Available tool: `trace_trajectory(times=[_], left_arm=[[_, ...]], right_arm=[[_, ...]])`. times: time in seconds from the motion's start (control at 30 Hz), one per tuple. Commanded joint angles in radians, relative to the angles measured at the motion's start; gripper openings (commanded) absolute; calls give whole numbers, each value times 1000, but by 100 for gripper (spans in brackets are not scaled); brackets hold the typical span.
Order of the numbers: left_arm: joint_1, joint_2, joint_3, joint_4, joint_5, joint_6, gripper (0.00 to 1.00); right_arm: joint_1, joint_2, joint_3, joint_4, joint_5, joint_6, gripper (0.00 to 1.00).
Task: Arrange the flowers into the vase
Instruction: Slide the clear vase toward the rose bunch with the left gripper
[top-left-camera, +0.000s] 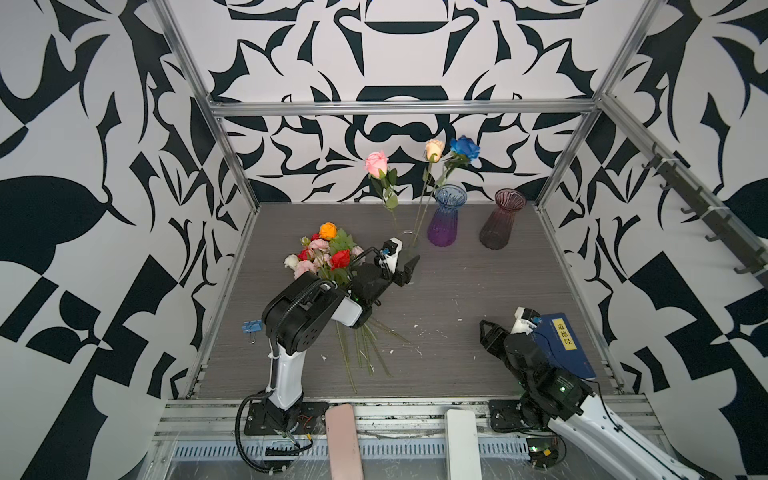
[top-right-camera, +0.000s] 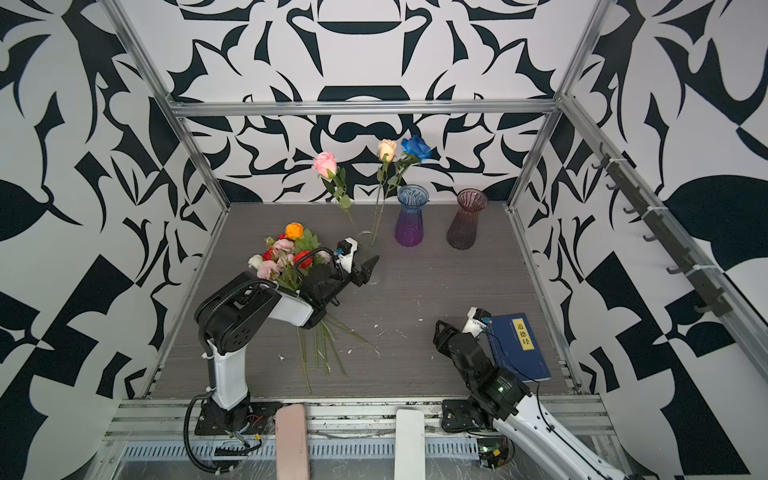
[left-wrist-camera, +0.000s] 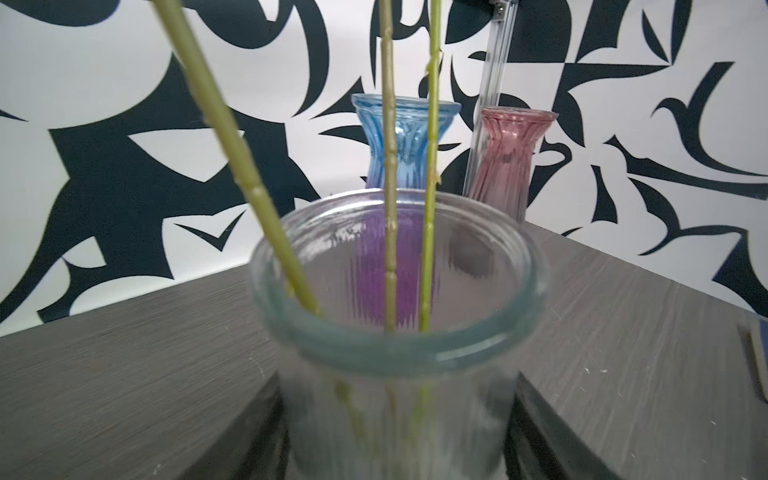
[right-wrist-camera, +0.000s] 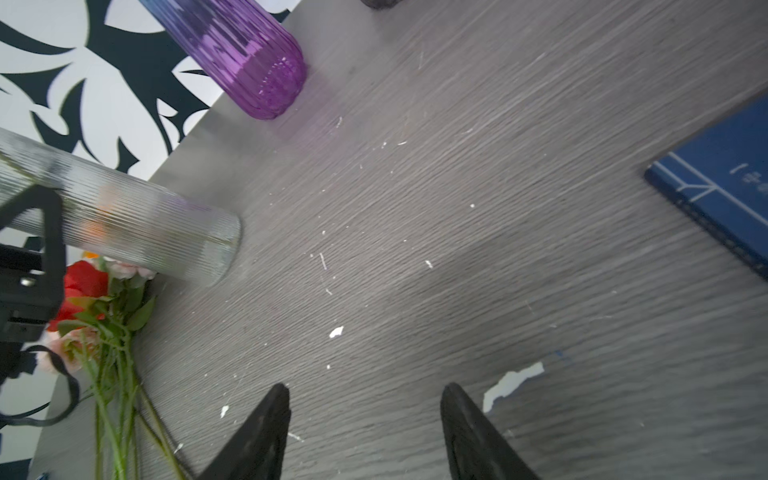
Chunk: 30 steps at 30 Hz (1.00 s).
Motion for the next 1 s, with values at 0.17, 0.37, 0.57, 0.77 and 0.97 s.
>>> trace_trajectory(times=[0.17, 0.37, 0.57, 0.77, 0.97], left_arm=[[117, 122, 126, -32, 86, -54, 40], [183, 214, 242, -33, 127, -97, 39], [200, 269, 358, -107, 128, -14, 39], [218, 301, 429, -138, 127, 34, 40], [254, 337, 462, -128, 129, 21, 40]], right_arm=[[-178, 134, 11, 148, -238, -25, 62], [-302, 241, 7, 236, -384, -44, 62], [-353, 363, 23, 312, -453, -63, 61], [-387, 484, 53, 371, -516, -85, 61], [-401, 544, 71, 393, -547, -97, 60]])
